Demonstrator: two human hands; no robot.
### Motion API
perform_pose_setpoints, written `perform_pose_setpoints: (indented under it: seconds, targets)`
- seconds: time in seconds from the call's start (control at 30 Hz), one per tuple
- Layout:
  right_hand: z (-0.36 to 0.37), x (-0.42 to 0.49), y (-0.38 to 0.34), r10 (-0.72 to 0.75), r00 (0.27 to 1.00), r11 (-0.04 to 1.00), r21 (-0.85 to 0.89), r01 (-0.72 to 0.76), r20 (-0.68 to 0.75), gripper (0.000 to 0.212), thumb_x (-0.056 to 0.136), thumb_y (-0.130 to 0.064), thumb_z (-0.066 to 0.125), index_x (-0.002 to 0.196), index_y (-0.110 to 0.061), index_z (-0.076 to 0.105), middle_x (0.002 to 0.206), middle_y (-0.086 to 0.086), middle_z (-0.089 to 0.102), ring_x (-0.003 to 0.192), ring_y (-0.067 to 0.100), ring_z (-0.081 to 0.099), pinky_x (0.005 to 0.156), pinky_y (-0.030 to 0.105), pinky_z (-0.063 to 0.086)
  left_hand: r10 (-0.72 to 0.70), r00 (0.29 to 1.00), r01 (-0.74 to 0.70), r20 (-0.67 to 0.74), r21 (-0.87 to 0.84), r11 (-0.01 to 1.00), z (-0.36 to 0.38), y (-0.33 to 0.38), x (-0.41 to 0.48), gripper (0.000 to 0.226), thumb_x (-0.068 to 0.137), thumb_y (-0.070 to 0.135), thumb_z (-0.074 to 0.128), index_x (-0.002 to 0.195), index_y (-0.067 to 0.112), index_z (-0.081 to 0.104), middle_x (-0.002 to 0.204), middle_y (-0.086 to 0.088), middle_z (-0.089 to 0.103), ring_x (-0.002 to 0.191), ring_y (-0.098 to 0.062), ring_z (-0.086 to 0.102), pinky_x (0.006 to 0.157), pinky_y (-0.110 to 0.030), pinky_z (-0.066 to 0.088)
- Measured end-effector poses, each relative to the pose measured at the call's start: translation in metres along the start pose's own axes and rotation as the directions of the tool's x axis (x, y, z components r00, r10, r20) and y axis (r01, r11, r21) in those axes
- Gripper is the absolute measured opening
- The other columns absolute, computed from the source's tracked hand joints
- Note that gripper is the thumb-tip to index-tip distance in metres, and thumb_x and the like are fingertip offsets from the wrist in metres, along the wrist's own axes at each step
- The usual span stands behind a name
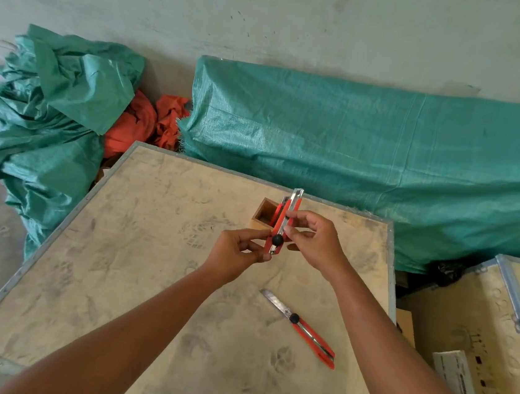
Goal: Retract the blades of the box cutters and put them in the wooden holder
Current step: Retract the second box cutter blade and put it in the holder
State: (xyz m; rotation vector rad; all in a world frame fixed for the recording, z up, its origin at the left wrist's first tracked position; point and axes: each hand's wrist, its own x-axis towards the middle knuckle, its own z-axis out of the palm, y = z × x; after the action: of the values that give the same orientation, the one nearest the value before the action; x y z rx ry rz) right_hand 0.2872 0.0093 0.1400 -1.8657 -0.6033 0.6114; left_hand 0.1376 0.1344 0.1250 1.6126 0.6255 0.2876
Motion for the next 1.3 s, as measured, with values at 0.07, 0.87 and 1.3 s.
perform_pose_setpoints:
  seconds: [0.07,0.87,1.3]
  targets:
    - [-0.003,0.019,-0.002,0.002,1.0,1.0,0.009,-0.002,-0.024,0.028,0.091,-0.003,0.073,0.113,-0.022,0.074,0.111,0.008,0.073,0.093,0.026,0.077,0.073,0.038,0.067,-0.001,1.0,0.001,-0.007,0.019,1.0,0.0,0.0,0.021,0.049,0.076,-0.007,0.08,0.121,0.01,0.072,0.107,-0.006,0.078,0.089,-0.021,0.077,0.082,-0.028,0.062]
    - [0.05,0.109,0.07,-0.144,0.966,0.928,-0.368,0.056,-0.216,0.028,0.087,0.0,0.073,0.11,-0.015,0.08,0.111,0.007,0.079,0.096,0.021,0.073,0.09,0.028,0.058,-0.18,0.98,0.196,-0.082,0.255,0.947,0.004,-0.06,0.133,0.058,0.081,0.016,0.081,0.136,0.02,0.061,0.131,0.001,0.067,0.11,-0.023,0.067,0.09,-0.033,0.052]
    - [0.031,0.075,0.074,-0.093,0.971,0.954,-0.297,0.025,-0.219,0.026,0.09,-0.001,0.07,0.111,-0.013,0.079,0.114,0.008,0.077,0.09,0.015,0.072,0.072,-0.002,0.045,-0.165,0.973,0.206,-0.163,0.281,0.937,0.005,-0.047,0.109,0.061,0.085,0.027,0.077,0.141,0.018,0.054,0.14,-0.002,0.06,0.121,-0.021,0.06,0.089,-0.03,0.051]
